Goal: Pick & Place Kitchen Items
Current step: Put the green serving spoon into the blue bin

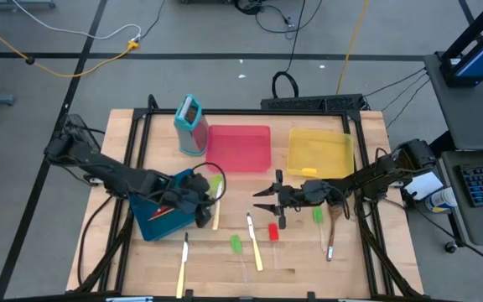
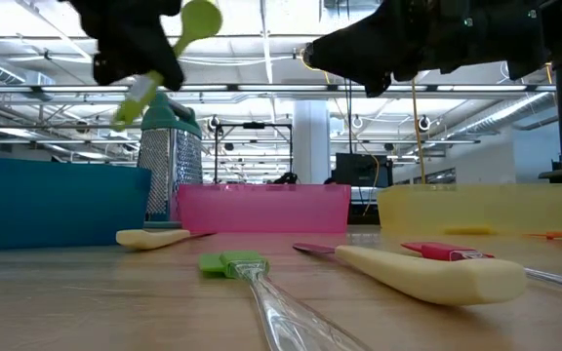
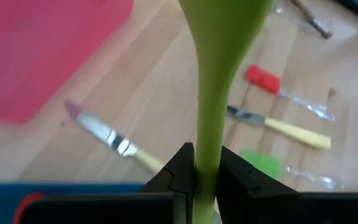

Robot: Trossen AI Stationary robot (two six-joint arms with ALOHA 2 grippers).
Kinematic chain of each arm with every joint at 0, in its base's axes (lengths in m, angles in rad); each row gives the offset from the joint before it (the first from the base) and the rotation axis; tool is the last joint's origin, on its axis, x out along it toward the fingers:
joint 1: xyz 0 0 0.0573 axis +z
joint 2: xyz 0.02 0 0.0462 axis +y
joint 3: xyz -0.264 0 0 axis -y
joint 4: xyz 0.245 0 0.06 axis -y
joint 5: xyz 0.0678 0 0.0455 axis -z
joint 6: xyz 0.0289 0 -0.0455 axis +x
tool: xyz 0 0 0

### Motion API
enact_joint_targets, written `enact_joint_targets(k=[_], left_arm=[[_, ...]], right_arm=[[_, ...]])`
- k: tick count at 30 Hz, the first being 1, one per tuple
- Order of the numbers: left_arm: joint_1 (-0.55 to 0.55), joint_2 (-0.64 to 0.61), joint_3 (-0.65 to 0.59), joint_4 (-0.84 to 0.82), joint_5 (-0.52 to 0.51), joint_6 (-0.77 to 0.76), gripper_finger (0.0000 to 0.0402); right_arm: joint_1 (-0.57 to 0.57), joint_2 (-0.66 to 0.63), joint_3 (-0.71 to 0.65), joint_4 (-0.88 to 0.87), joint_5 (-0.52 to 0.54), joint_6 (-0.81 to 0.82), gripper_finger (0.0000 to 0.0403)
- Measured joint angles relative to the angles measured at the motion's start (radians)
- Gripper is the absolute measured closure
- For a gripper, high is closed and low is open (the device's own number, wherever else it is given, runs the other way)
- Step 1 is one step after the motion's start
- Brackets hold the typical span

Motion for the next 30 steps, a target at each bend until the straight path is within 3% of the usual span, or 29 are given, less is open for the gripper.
enact_joint_targets(k=[6,13,19,26,30], left_arm=[[-0.018,-0.043,0.0,-0.274,-0.001,-0.12,0.0349],[-0.046,-0.031,-0.026,-0.508,0.101,-0.288,0.0366],[-0.082,-0.032,-0.111,-0.479,0.152,-0.299,0.0342],[-0.088,-0.032,-0.26,-0.41,0.287,-0.37,0.0364],[-0.087,-0.031,-0.336,-0.299,0.293,-0.369,0.0354]], right_arm=[[0.0,0.0,0.0,-0.02,0.0,0.012,0.0273],[0.0,0.0,0.0,-0.022,0.0,0.012,0.0273],[0.0,0.0,0.0,-0.024,0.0,0.024,0.0273],[0.0,0.0,0.0,-0.024,0.0,0.061,0.0273],[0.0,0.0,0.0,-0.024,0.0,0.061,0.0273]])
